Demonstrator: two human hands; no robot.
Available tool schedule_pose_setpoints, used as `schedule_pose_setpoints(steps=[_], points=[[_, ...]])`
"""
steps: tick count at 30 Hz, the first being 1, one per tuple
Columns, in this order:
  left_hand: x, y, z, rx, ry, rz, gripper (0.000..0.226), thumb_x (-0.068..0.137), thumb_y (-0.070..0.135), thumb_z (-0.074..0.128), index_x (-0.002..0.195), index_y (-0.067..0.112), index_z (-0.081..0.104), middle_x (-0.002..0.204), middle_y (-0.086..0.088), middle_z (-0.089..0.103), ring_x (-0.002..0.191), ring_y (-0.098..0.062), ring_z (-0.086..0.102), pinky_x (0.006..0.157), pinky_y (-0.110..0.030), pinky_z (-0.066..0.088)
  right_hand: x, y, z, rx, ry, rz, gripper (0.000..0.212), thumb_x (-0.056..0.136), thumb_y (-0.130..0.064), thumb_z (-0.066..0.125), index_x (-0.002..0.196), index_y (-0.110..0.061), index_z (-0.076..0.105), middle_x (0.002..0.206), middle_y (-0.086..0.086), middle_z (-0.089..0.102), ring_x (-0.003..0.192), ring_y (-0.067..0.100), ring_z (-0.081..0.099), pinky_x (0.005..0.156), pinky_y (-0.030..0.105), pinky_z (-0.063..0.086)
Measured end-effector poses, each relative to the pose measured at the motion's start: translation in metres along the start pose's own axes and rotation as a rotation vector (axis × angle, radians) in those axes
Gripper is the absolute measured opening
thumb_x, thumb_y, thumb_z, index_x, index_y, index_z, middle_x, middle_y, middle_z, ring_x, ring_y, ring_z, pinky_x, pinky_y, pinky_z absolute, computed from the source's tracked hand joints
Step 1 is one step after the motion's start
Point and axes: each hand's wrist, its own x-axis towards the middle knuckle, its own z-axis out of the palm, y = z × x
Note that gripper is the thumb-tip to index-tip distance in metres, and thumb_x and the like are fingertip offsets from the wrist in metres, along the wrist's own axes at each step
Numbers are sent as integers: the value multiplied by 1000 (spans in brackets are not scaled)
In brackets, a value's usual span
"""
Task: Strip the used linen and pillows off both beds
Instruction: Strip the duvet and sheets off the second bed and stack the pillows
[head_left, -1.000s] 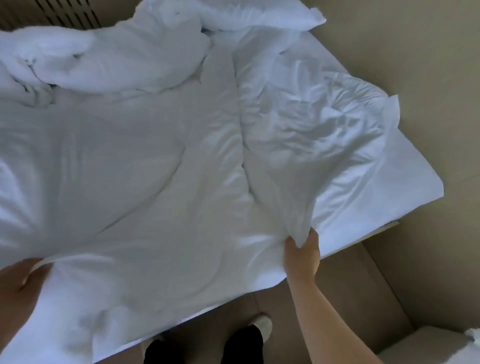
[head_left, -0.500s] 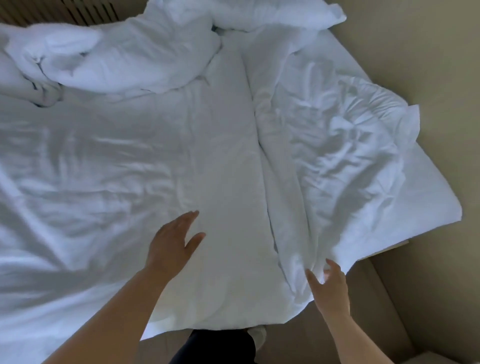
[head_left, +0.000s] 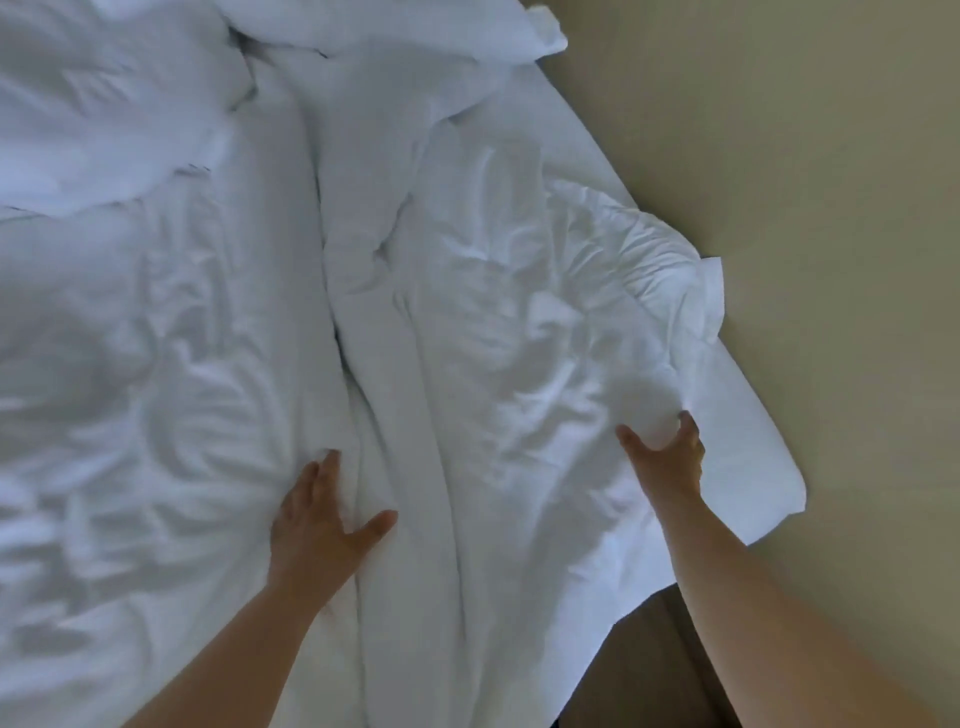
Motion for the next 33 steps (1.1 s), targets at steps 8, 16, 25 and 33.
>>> schedule_pose_setpoints(steps=[8, 16, 25, 33], points=[[41, 92, 17, -117, 392, -195, 93, 74, 31, 73, 147, 17, 18, 152, -18, 18, 138, -37, 18, 113, -48, 15, 129, -45, -10, -63, -171, -33, 93, 82, -33, 65, 146, -34, -2, 140, 12, 32, 123, 38, 42, 94, 42, 39], [71, 78, 8, 216, 298, -262, 26, 80, 24, 69, 89, 0, 72, 106, -27, 61, 102, -43, 56, 89, -49, 45, 120, -28, -29, -44, -161, -242, 50, 96, -27, 41, 143, -29, 26, 128, 5, 56, 115, 28, 53, 91, 32, 41], [10, 150, -3, -39, 406, 194, 14, 80, 2, 67, 77, -11, 70, 105, -23, 64, 104, -41, 55, 95, -40, 36, 37, 31, -111, -74, 41, -366, 42, 96, -13, 41, 136, -27, 45, 126, 0, 58, 112, 23, 56, 90, 27, 42], [-64, 131, 19, 149, 9, 423, 12, 79, 3, 67, 71, -5, 73, 101, -7, 68, 96, -28, 62, 80, -27, 38, -61, 181, -173, -63, 205, 36, 39, 92, -28, 49, 131, -20, 52, 126, 12, 58, 109, 36, 55, 82, 33, 42]])
